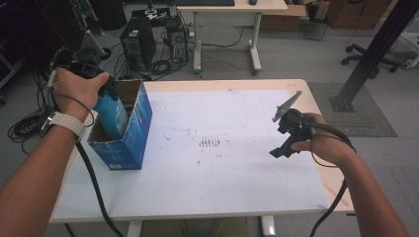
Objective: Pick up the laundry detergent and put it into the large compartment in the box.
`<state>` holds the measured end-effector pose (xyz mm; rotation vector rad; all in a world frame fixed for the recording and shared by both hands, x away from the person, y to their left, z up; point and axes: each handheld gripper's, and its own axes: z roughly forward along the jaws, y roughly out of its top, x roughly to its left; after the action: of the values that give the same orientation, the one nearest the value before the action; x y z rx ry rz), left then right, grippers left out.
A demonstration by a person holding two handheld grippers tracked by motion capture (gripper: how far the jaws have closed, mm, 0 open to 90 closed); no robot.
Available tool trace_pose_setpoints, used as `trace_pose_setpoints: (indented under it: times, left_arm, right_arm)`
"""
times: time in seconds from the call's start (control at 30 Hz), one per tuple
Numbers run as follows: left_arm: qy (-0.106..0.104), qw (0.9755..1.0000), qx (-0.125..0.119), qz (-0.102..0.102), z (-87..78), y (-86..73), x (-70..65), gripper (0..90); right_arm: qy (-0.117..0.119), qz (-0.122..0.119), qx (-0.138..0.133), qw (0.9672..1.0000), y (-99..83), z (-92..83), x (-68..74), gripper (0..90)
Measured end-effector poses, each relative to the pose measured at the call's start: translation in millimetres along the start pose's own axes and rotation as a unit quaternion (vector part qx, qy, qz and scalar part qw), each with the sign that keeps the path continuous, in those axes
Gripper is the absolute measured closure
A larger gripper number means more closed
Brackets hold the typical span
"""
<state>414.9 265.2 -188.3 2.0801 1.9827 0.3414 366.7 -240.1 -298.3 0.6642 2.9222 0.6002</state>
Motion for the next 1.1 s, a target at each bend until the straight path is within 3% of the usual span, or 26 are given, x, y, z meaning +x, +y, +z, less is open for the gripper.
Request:
trace_pose_setpoints:
  times: [0.3, 0.83, 1.1]
  left_arm:
    - [0.008, 1.0, 0.0, -0.001, 14.6, -3.9, -0.2, 37.3]
    - [0.003, 1.0, 0.003, -0.002, 40.6, -10.3, -2.3, 37.2]
    - [0.011, 0.9999, 0.007, 0.008, 47.0, -10.5, -6.6, 37.3]
  right_arm:
    - [0.002, 0.0, -0.002, 1.0, 0.5, 0.5, 0.5, 8.9]
    - [0.002, 0.005, -0.001, 1.0, -2.7, 0.7, 0.7, 8.8]
    - [0.003, 0.005, -0.003, 1.0, -3.5, 1.1, 1.0, 8.8]
